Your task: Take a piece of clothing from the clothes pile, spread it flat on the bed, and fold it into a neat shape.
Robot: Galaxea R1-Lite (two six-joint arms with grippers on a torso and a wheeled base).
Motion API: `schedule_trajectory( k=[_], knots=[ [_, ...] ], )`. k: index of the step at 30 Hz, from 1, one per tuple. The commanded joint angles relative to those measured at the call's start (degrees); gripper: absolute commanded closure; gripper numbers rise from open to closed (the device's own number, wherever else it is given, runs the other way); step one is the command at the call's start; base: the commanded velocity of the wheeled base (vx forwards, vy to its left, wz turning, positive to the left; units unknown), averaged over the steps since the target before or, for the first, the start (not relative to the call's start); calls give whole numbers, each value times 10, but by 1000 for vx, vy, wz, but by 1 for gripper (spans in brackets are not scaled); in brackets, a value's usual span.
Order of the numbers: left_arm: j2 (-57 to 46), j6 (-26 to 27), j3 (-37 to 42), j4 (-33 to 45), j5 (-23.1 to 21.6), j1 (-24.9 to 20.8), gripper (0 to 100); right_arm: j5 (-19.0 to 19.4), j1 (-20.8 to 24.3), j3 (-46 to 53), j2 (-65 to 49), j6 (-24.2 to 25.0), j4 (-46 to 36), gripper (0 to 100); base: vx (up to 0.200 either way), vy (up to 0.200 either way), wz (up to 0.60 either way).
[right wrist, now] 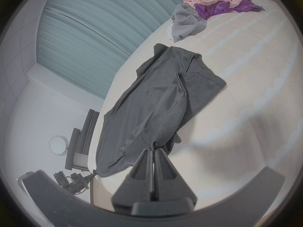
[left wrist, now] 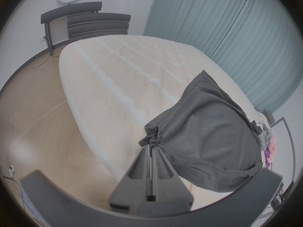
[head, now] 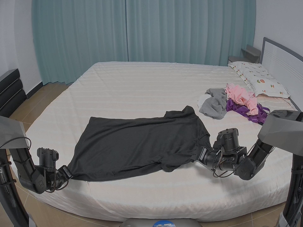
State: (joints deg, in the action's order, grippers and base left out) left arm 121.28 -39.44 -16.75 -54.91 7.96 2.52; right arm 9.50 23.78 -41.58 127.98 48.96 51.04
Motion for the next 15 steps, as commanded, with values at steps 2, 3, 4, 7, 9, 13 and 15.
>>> schedule_trajectory(
  k=[2, 3, 4, 7, 9, 13, 15],
  knots=[
    [-4, 1, 4, 0, 2, -3, 100, 14, -12, 67, -85, -2, -2, 100, 0, 0, 0],
    [-5, 4, 8, 0, 3, -3, 100, 21, -15, 82, -105, -2, -4, 100, 0, 0, 0],
    [-9, 6, 10, -1, 3, -3, 100, 27, -17, 92, -121, -2, -10, 100, 0, 0, 0],
    [-24, 7, 15, 0, 4, -3, 100, 35, -23, 115, -171, -4, -47, 100, 0, 0, 0],
    [-29, 10, 17, 1, 4, -3, 100, 37, -25, 129, -200, -8, -75, 100, 0, 0, 0],
    [-35, 19, 25, 1, 5, -3, 100, 37, -26, 160, -236, -26, -106, 100, 0, 0, 0],
    [-36, 28, 29, 1, 5, -3, 100, 36, -25, 178, -249, -40, -116, 100, 0, 0, 0]
  ],
)
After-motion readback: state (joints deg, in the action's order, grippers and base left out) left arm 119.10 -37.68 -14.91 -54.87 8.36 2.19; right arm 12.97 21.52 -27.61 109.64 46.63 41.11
